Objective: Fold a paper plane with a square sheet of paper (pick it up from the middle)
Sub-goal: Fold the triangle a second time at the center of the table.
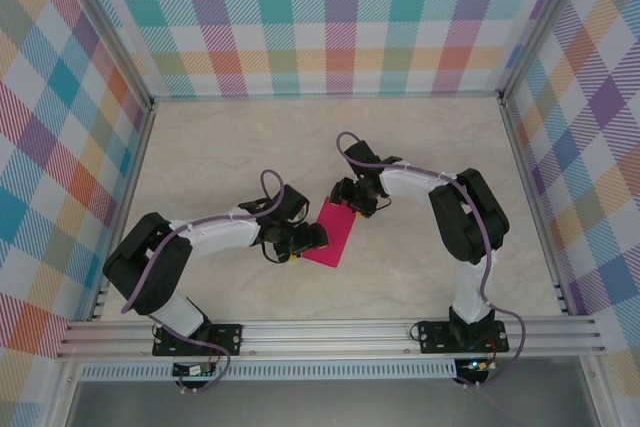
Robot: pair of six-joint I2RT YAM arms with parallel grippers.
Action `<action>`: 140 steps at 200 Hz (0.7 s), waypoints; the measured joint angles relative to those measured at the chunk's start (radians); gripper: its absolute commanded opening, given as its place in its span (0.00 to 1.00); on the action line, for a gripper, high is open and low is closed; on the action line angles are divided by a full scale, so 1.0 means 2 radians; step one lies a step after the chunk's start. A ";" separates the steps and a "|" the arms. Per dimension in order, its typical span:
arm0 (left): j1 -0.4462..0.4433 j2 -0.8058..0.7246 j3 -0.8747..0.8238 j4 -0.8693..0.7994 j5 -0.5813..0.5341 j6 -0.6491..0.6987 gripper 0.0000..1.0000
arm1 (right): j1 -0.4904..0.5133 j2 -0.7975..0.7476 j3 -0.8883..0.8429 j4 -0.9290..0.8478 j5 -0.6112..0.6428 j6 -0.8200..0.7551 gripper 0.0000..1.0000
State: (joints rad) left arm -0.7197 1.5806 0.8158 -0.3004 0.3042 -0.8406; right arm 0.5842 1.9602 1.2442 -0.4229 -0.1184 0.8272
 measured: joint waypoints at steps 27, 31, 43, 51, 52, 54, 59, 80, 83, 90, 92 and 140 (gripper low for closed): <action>0.000 0.001 0.000 0.015 0.010 0.000 0.71 | 0.000 0.000 0.000 0.000 0.000 0.000 0.64; 0.000 0.001 0.000 0.018 0.010 0.000 0.70 | 0.000 0.000 0.000 0.000 0.000 0.000 0.64; 0.000 0.001 0.000 0.024 0.013 0.000 0.68 | 0.000 0.000 0.000 0.000 0.000 0.000 0.64; 0.000 0.000 0.000 0.027 0.014 0.000 0.68 | 0.000 0.000 0.000 0.000 0.000 0.000 0.64; 0.000 0.000 0.000 0.027 0.014 0.000 0.68 | 0.000 0.000 0.000 0.000 0.000 0.000 0.64; 0.000 0.000 0.000 0.027 0.014 0.000 0.68 | 0.000 0.000 0.000 0.000 0.000 0.000 0.64; 0.000 0.000 0.000 0.030 0.014 0.000 0.68 | 0.000 0.001 0.000 0.000 0.000 0.000 0.64; 0.000 0.000 -0.001 0.039 0.017 0.000 0.68 | 0.000 0.001 0.000 -0.001 0.000 0.000 0.64; 0.000 0.000 -0.001 0.042 0.018 0.000 0.68 | 0.000 0.001 0.000 -0.001 0.000 0.000 0.64; 0.000 0.000 -0.002 0.047 0.021 0.000 0.68 | 0.000 0.001 0.000 -0.001 0.000 0.001 0.64; 0.000 0.000 -0.003 0.048 0.021 0.000 0.68 | 0.000 0.001 0.000 -0.001 -0.001 0.001 0.64; 0.000 0.000 -0.010 0.095 0.045 -0.002 0.68 | -0.001 0.001 0.007 -0.006 -0.008 -0.006 0.64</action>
State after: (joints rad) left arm -0.7197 1.5799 0.7948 -0.1101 0.3935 -0.8448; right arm 0.5819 1.9621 1.2587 -0.4343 -0.1337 0.8143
